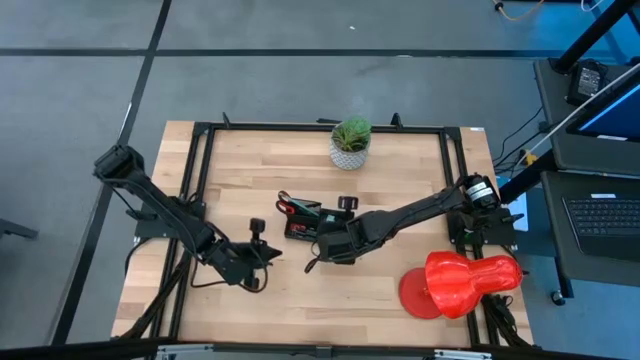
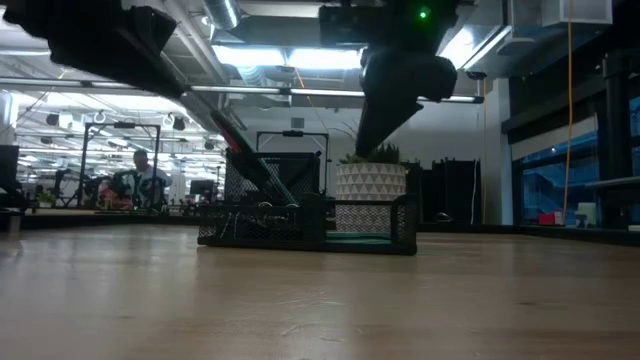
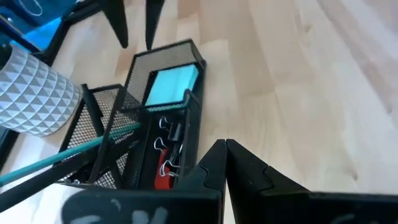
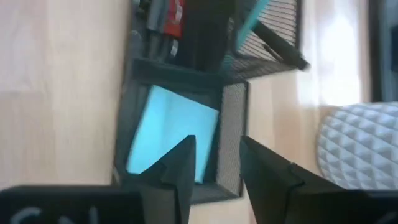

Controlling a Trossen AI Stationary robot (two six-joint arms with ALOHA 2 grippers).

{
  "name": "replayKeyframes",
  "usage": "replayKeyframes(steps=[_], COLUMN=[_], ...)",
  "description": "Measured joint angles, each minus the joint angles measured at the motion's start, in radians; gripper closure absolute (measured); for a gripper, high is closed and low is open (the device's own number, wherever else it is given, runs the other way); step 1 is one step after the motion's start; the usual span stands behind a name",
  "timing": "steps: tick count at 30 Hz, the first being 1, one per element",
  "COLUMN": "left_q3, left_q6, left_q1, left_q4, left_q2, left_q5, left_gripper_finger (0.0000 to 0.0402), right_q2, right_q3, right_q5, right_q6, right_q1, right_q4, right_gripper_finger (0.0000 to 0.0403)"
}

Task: Pick and place office supplies into organizer
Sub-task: Return to Home Position

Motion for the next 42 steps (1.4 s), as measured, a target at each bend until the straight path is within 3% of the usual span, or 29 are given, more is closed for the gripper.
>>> replayKeyframes(steps=[7, 14, 18, 24, 32, 37, 42], left_q3=[0.000, 0.000, -0.016, -0.130, -0.278, -0.329, -0.391], left_q6=[-0.011, 0.151, 0.172, 0.173, 0.178, 0.195, 0.191], left_q1=[0.044, 0.182, 0.249, 0.312, 0.361, 0.404, 0.450], left_q4=[0.057, 0.124, 0.119, 0.135, 0.162, 0.153, 0.144], left_q2=[-0.088, -0.184, -0.269, -0.486, -0.793, -0.949, -1.066], left_q5=[0.040, 0.267, 0.288, 0.290, 0.368, 0.404, 0.405], left_gripper_finger=[0.0398, 0.0398, 0.0398, 0.0398, 0.0398, 0.0398, 0.0398], right_q2=[-0.028, -0.085, -0.173, -0.411, -0.778, -1.003, -1.209], right_q3=[-0.009, -0.109, -0.210, -0.472, -0.849, -1.007, -1.119], right_q5=[0.023, -0.084, -0.112, -0.118, -0.219, -0.227, -0.332], right_q6=[0.020, -0.102, -0.119, -0.124, -0.187, -0.220, -0.240], right_q1=[0.001, -0.004, -0.013, -0.016, -0.053, -0.133, -0.224], right_q4=[0.010, 0.226, 0.318, 0.544, 0.855, 0.921, 0.925], right_gripper_finger=[0.0275, 0.0275, 0.0275, 0.0275, 0.0275, 0.0275, 0.0275])
